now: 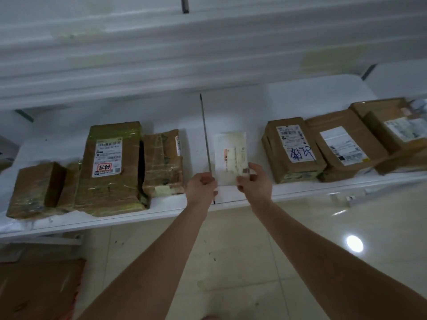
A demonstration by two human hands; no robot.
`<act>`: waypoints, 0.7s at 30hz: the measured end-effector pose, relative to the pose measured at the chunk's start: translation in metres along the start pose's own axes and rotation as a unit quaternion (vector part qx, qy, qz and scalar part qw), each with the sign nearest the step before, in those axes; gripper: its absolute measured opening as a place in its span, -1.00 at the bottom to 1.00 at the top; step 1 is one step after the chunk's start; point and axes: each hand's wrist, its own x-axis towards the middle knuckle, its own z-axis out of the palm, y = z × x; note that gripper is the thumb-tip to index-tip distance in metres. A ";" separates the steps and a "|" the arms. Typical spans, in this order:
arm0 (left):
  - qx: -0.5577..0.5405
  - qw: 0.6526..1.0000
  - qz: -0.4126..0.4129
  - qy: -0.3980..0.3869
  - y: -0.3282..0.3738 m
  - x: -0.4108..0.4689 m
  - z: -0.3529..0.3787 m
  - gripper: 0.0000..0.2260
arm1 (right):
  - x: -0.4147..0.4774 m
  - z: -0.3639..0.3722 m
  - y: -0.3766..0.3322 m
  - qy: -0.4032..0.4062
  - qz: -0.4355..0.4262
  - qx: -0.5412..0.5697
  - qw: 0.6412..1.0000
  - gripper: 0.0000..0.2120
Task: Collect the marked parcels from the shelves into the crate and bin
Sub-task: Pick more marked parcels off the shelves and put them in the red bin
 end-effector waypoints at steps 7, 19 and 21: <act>0.446 0.851 0.271 0.055 -0.006 0.028 -0.055 -0.51 | 0.059 0.005 0.007 0.004 -0.022 -0.263 0.965 -0.68; 0.702 0.687 0.185 -0.023 -0.023 0.019 -0.078 -0.47 | 0.001 0.089 -0.014 -0.189 -0.044 -0.214 0.957 -0.46; 0.641 0.728 0.244 0.010 -0.022 0.015 -0.084 -0.59 | -0.004 0.091 -0.018 -0.194 -0.012 -0.195 0.961 -0.43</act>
